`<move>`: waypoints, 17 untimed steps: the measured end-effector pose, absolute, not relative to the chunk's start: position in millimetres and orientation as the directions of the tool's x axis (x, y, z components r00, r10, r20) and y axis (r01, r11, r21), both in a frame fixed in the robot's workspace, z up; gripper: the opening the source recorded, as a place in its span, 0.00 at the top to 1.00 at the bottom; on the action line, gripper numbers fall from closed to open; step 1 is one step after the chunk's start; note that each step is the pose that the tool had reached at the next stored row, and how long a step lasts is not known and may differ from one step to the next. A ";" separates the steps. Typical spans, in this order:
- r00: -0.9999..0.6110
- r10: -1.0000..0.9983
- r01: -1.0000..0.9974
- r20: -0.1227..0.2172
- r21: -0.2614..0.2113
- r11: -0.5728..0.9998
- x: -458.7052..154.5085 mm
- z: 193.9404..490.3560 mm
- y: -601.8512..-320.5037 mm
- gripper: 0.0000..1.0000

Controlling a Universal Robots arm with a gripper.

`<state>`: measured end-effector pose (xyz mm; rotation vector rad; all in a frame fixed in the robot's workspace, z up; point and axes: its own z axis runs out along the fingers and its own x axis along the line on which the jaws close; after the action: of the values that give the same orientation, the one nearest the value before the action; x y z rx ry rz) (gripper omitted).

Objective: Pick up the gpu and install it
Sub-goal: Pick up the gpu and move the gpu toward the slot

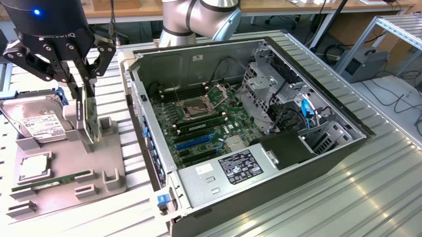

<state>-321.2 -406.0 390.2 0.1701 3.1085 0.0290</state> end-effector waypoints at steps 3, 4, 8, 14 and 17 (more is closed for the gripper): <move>-0.994 0.109 0.109 -0.027 0.020 0.994 -321.2 392.4 -406.0 0.73; -0.994 0.109 0.109 -0.027 0.020 0.994 -321.2 393.0 -406.0 0.73; -0.994 0.109 0.109 -0.027 0.020 0.994 -321.2 395.9 -406.0 0.73; -0.994 0.109 0.109 -0.027 0.020 0.994 -321.1 400.8 -406.0 0.73; -0.994 0.109 0.109 -0.027 0.020 0.994 -321.1 405.0 -406.0 0.73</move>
<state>-321.1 -406.0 405.0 0.1701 3.1085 0.0289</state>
